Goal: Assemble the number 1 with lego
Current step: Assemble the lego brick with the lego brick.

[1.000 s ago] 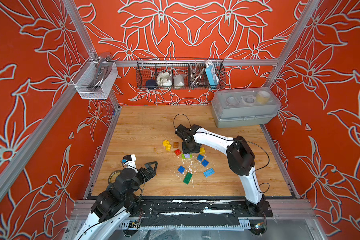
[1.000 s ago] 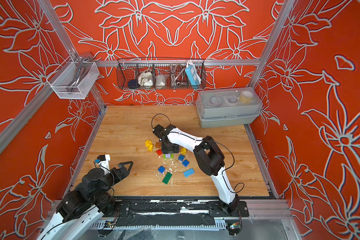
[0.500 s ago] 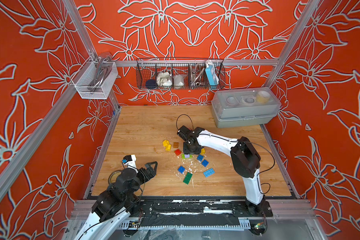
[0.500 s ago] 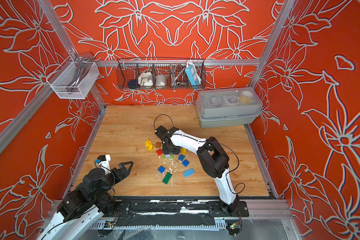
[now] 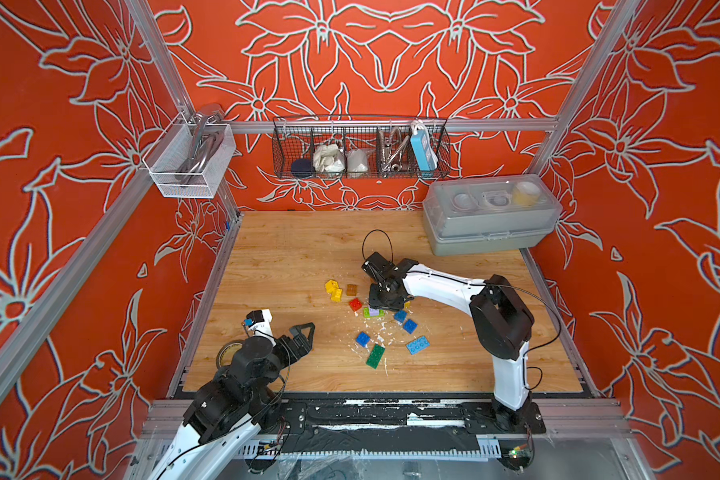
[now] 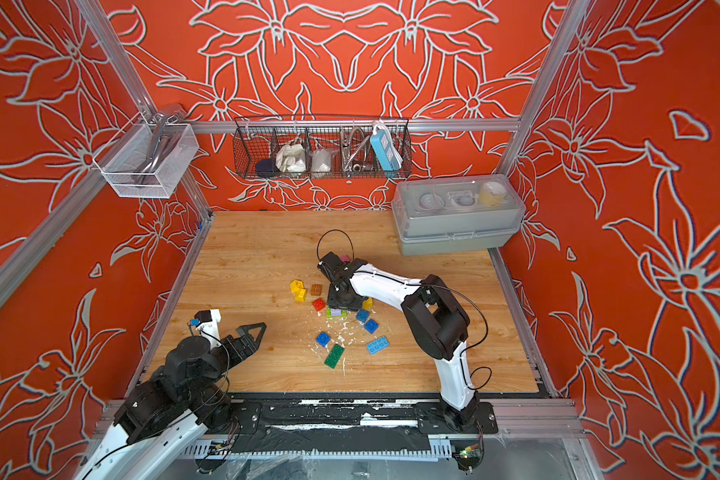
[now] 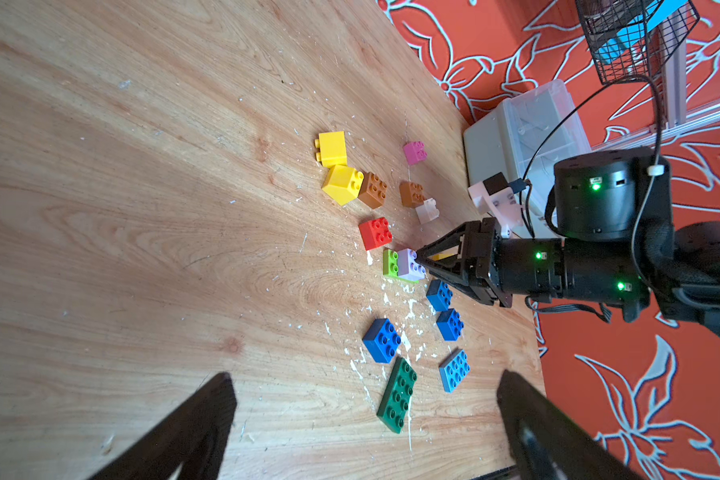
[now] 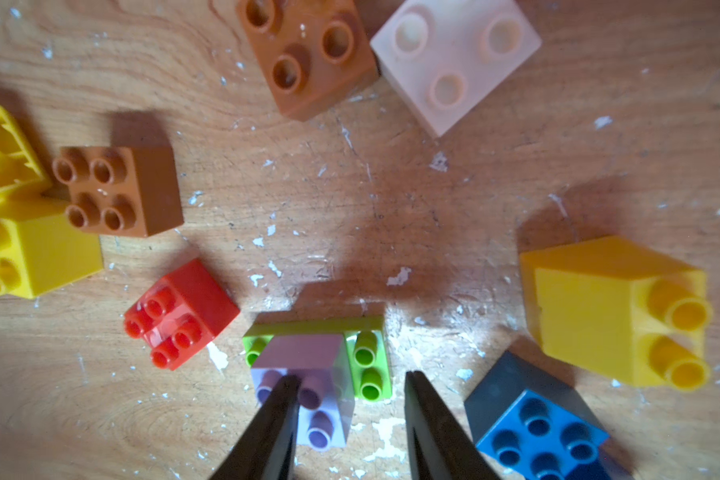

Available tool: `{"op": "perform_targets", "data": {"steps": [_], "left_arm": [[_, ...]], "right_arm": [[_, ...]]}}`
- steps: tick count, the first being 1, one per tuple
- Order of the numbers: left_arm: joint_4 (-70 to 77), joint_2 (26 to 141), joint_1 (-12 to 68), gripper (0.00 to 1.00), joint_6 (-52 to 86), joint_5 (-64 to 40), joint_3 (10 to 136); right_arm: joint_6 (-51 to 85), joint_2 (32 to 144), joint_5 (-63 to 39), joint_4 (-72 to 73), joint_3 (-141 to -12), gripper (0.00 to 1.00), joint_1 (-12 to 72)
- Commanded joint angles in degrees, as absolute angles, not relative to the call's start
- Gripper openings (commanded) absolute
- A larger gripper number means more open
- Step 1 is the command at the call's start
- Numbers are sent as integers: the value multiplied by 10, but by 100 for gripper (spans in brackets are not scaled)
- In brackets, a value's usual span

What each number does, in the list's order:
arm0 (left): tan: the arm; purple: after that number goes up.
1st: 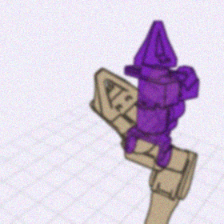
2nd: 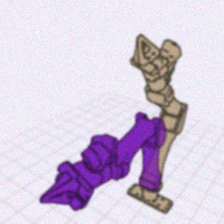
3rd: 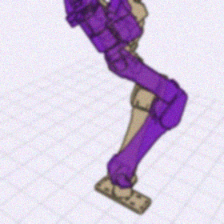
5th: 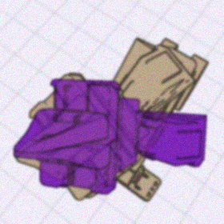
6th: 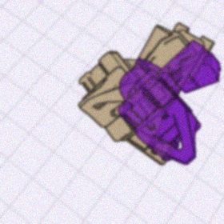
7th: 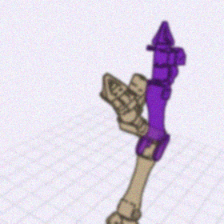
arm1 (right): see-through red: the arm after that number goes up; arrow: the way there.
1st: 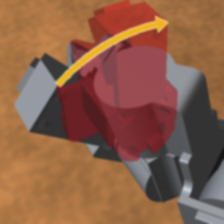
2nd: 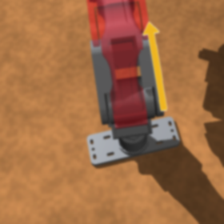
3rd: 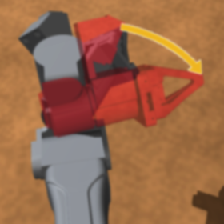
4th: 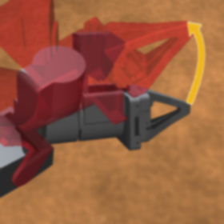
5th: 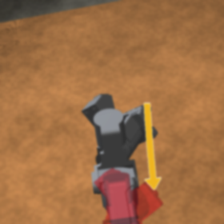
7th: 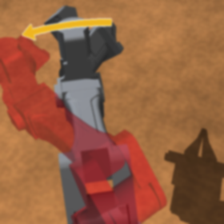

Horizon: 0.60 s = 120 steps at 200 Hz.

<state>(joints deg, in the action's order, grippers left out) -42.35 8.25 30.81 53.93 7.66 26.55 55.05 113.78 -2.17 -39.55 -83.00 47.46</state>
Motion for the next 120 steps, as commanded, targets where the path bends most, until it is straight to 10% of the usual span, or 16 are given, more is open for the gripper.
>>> {"op": "perform_targets", "data": {"steps": [1,48,120], "left_arm": [[-420,82,306,98,538,82,265],[-418,87,306,98,538,81,265],[-418,91,306,98,539,82,266]], "right_arm": [[561,1196,-4,-436,-774,39,474],[570,1191,-17,-410,-737,22,473],[557,1161,6,-461,-783,21,474]]}}
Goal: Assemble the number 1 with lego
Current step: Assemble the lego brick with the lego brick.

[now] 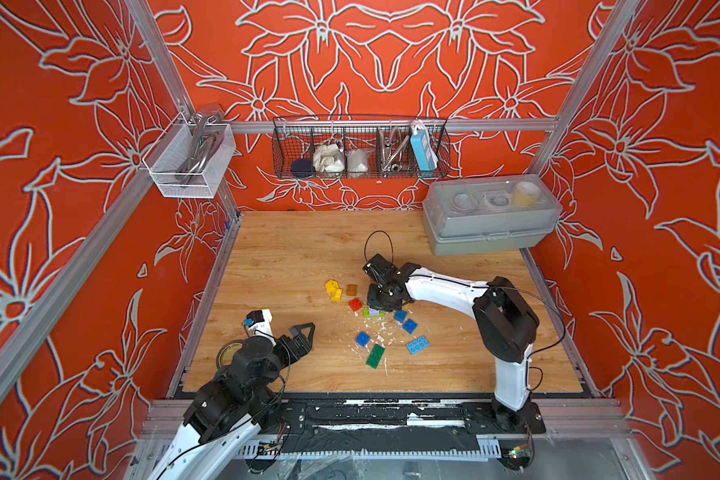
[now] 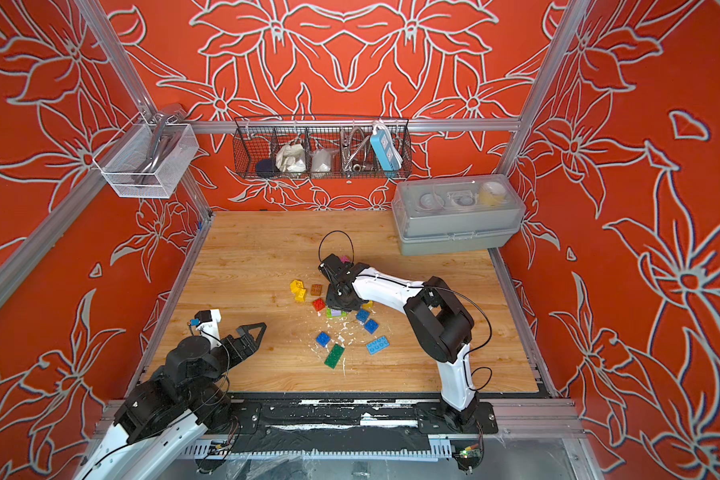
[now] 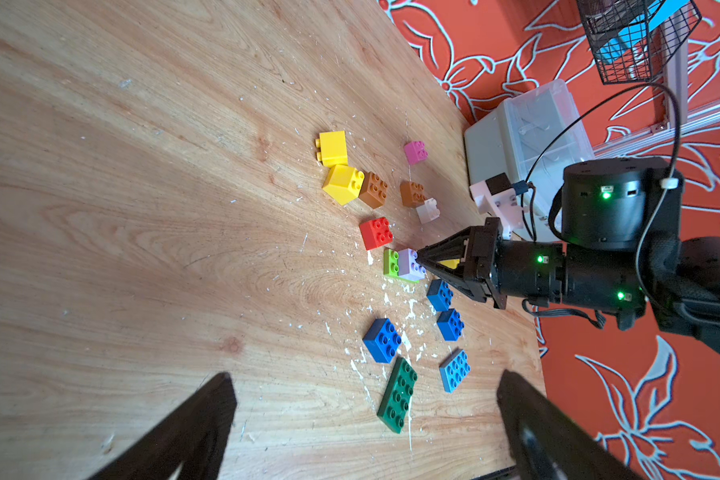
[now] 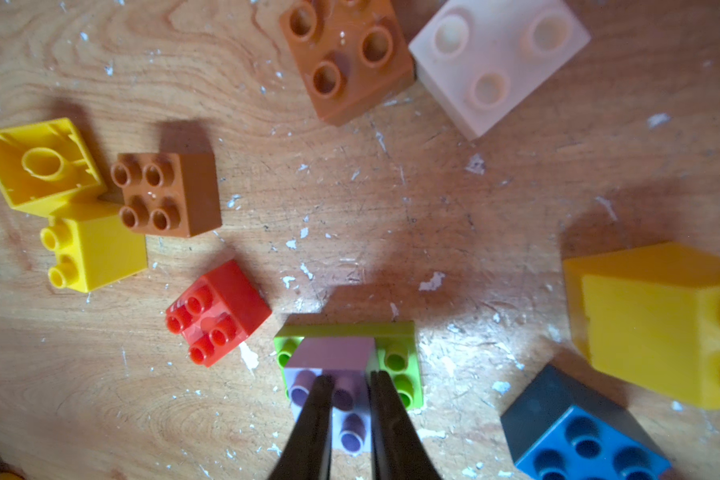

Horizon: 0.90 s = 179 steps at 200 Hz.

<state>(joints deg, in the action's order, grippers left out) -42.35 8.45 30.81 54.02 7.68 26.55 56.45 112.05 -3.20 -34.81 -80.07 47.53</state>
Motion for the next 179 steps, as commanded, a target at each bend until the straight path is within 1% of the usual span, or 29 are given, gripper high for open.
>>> {"op": "perform_targets", "data": {"steps": [1,12,51,67,81,116,142,179], "left_arm": [[-418,91,306,98,539,82,266],[-418,92,306,98,538,82,266],[-419,89,306,98,538,82,267],[-421,88,306,98,538,82,267],[-423,85,306,98,539,83,267],[-427,78,306,98,541,83,266],[-432,68,306,98,544,83,264],[-437,63,306,98,546,83,265]], "right_arm": [[556,1160,6,-463,-784,21,473],[551,1150,14,-483,-800,24,473],[534,1112,39,-539,-861,43,473],[532,1097,39,-551,-873,45,473],[535,1081,37,-555,-868,45,473],[572,1008,49,-541,-787,46,470],[613,945,28,-484,-686,54,455],[647,925,-8,-444,-615,55,434]]}}
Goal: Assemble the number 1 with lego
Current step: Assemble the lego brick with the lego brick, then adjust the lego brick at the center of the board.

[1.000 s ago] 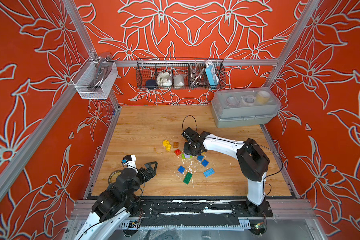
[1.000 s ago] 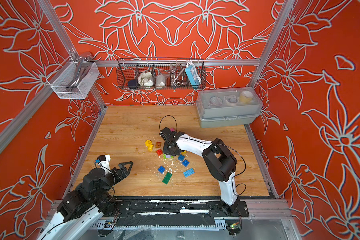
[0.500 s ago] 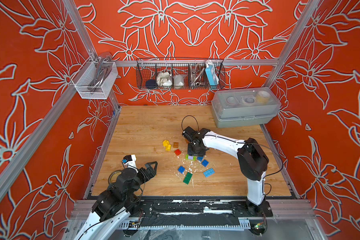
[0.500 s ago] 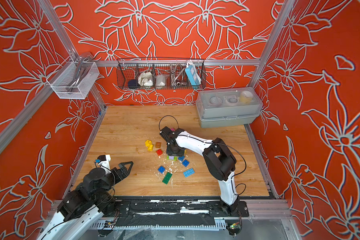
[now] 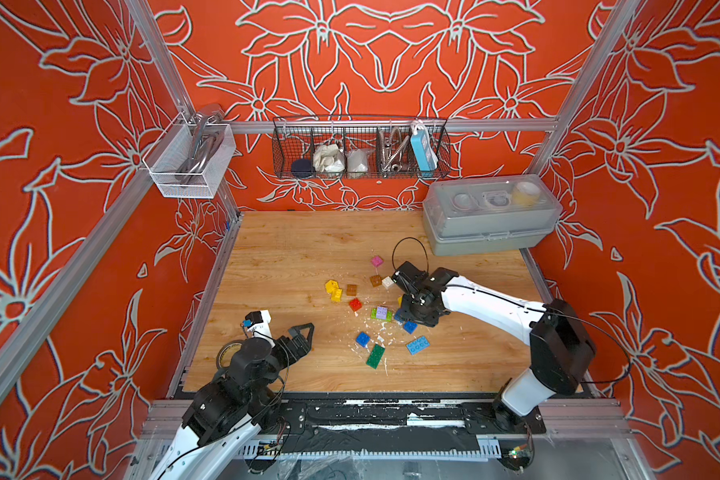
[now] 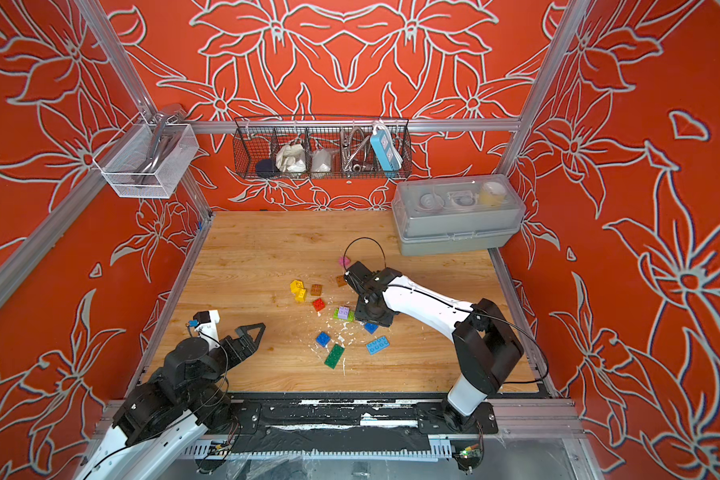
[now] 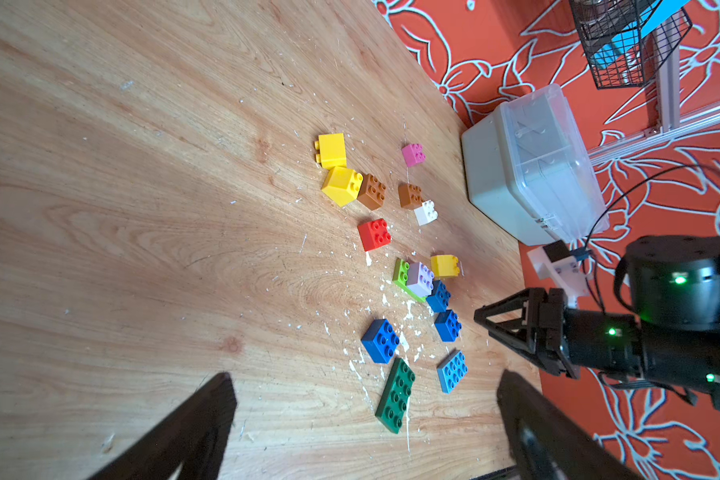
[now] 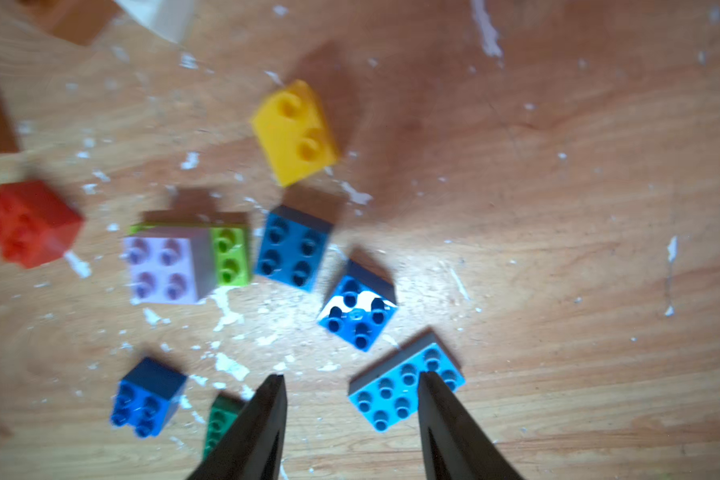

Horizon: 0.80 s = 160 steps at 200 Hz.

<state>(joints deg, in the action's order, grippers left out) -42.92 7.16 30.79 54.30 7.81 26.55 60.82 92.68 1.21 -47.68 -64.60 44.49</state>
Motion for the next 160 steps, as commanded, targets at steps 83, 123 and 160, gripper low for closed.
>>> {"op": "perform_targets", "data": {"steps": [83,123,160], "left_arm": [[-436,59,306,98,545,83,264],[-434,59,306,98,545,83,263],[-433,59,306,98,544,83,262]], "right_arm": [[668,955,-21,-411,-608,56,419],[669,972,-14,-416,-618,58,419],[664,988,-14,-420,-631,58,419]]}}
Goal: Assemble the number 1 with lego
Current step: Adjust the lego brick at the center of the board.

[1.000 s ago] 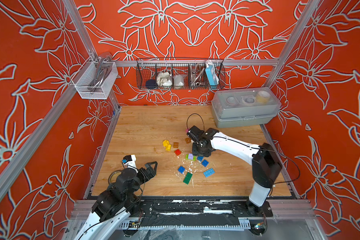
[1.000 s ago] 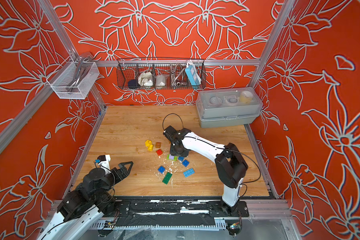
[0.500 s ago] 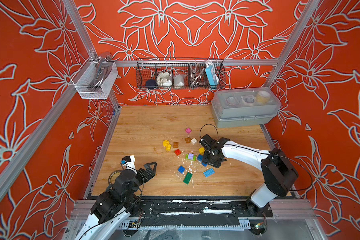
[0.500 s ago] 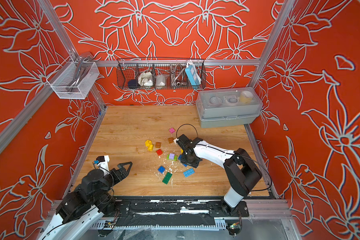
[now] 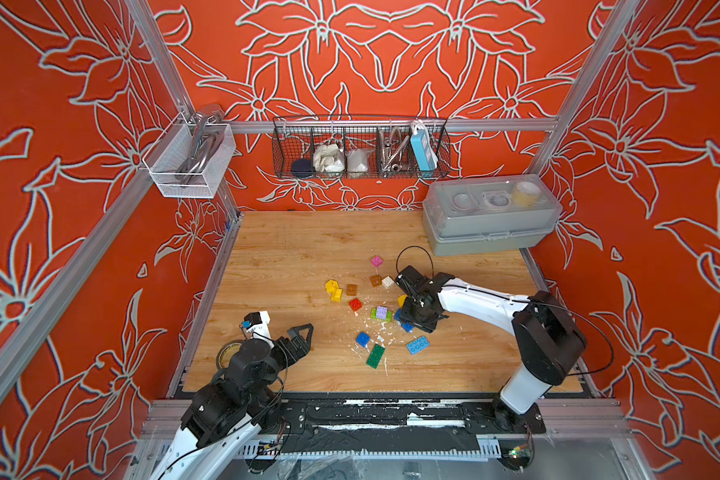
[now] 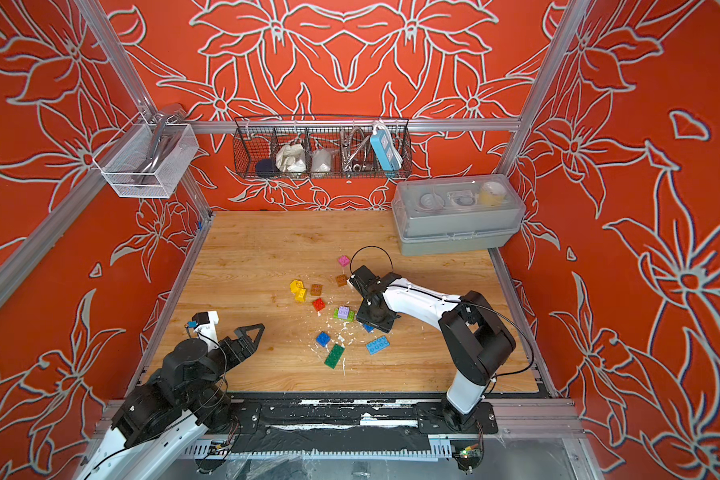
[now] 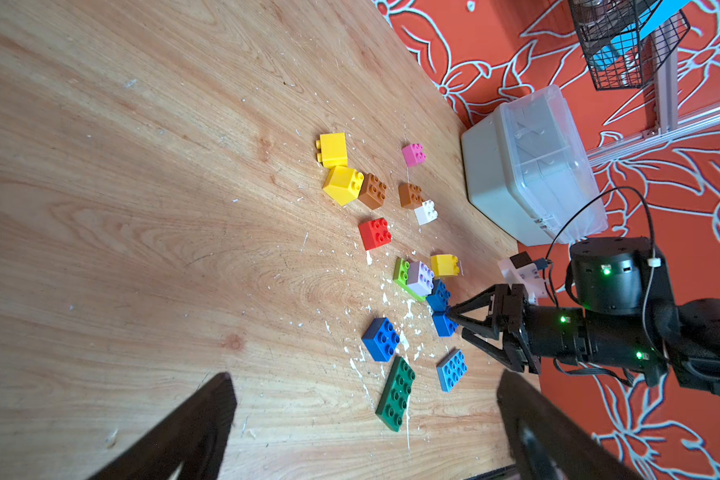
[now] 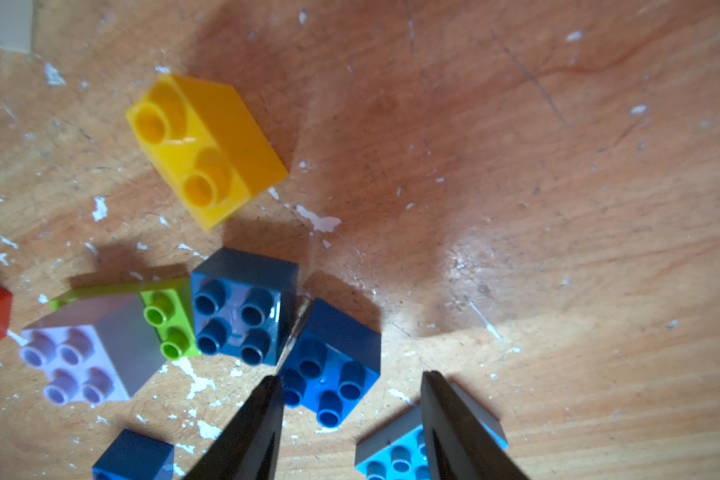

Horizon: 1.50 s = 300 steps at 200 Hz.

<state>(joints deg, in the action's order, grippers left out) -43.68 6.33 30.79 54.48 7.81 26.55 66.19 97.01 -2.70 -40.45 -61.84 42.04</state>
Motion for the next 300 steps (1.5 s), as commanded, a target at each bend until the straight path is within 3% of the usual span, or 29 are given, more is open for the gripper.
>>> {"op": "perform_targets", "data": {"steps": [1,71,167,300], "left_arm": [[-433,59,306,98,544,83,262],[-430,59,306,98,544,83,260],[-433,55,306,98,544,84,262],[-433,57,306,98,547,85,262]], "right_arm": [[664,988,-13,-421,-631,58,419],[685,945,1,-421,-625,58,431],[666,1011,16,-432,-653,58,441],[621,935,30,-451,-607,58,418]]}}
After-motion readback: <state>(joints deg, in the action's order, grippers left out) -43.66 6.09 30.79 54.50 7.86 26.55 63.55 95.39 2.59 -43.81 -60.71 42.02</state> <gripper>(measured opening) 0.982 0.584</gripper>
